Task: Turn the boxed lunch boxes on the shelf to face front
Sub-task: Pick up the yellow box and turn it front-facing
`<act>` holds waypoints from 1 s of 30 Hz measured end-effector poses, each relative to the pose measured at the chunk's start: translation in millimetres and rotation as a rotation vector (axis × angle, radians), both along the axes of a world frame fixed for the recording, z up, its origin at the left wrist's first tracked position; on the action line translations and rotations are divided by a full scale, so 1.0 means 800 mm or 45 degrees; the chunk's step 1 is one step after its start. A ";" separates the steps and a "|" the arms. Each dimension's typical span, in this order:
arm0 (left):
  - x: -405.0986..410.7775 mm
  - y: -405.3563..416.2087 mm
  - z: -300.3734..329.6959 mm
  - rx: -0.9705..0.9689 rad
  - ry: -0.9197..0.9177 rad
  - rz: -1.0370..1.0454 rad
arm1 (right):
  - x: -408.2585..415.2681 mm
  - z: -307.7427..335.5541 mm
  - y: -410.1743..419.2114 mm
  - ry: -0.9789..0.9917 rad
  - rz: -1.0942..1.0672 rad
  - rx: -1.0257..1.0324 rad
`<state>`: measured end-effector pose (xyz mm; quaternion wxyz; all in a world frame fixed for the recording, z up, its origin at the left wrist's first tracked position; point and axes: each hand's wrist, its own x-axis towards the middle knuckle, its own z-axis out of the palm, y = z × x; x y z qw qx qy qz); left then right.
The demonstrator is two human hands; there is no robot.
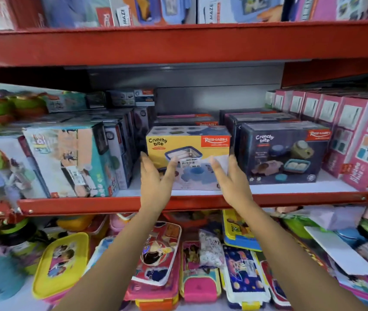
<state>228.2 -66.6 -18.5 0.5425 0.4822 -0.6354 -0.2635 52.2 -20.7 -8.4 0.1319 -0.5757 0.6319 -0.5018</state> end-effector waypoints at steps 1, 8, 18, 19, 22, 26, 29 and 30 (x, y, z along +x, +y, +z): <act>0.003 -0.003 0.003 0.042 0.067 -0.034 | -0.001 0.006 0.000 -0.100 0.015 0.037; 0.020 0.003 0.012 0.063 0.167 -0.157 | -0.003 0.057 -0.007 -0.689 -0.008 0.257; 0.032 0.030 0.041 -0.076 0.267 -0.297 | -0.015 0.077 0.003 -0.948 0.085 0.159; 0.032 0.033 0.045 -0.093 0.296 -0.297 | -0.015 0.080 0.005 -0.942 0.085 0.138; 0.030 0.037 0.056 -0.082 0.395 -0.264 | -0.016 0.086 0.011 -0.944 0.114 0.086; 0.030 0.037 0.069 -0.002 0.467 -0.217 | -0.024 0.083 0.018 -0.922 0.203 0.015; 0.032 0.038 0.075 0.065 0.482 -0.245 | -0.030 0.078 0.024 -0.875 0.310 -0.085; 0.032 0.038 0.076 0.086 0.479 -0.245 | -0.032 0.077 0.026 -0.839 0.335 -0.109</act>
